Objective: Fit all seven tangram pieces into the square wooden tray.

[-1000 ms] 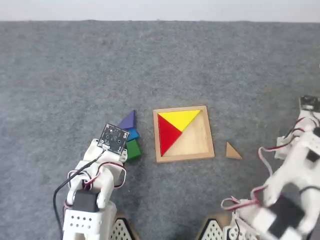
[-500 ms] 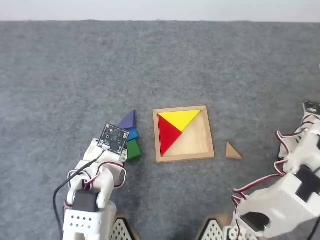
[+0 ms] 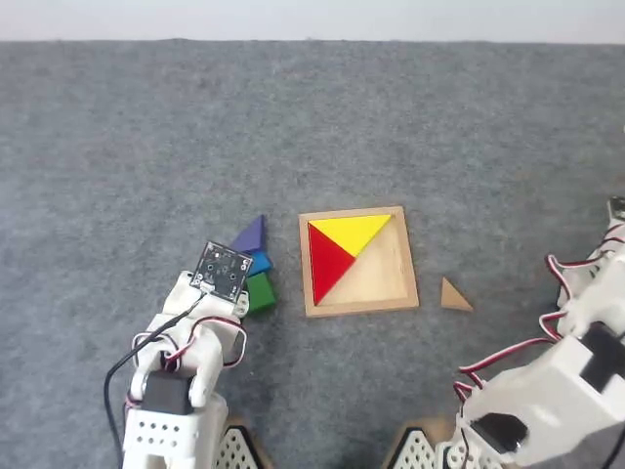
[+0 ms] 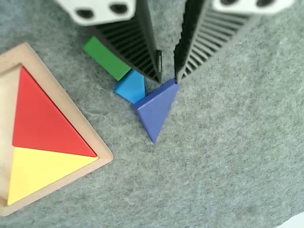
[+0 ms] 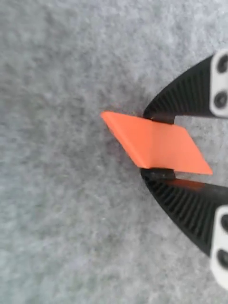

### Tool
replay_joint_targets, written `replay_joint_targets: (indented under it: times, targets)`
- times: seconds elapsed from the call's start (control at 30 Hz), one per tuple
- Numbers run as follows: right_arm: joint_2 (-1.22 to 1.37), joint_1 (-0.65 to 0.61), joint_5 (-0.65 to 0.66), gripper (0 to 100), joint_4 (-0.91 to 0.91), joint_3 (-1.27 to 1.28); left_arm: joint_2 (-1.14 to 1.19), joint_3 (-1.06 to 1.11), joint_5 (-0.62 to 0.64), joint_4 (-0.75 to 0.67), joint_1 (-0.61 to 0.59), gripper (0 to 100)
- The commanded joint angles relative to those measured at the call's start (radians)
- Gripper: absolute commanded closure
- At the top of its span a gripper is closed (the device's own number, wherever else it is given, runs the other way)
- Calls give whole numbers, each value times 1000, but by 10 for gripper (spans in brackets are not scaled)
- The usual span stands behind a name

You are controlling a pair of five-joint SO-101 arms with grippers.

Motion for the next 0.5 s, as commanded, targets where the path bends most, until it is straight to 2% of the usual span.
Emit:
replay_joint_targets:
  times: [0.0, 0.23, 0.47]
  targets:
    - [16, -7, 6, 934, -4, -5, -14, -8, 8, 6, -3, 949]
    - [-156, -97, -34, 934, 97, -6, -14, -8, 8, 6, -3, 949]
    - [-403, -361, -126, 932, 257, -12, -14, -8, 8, 6, -3, 949]
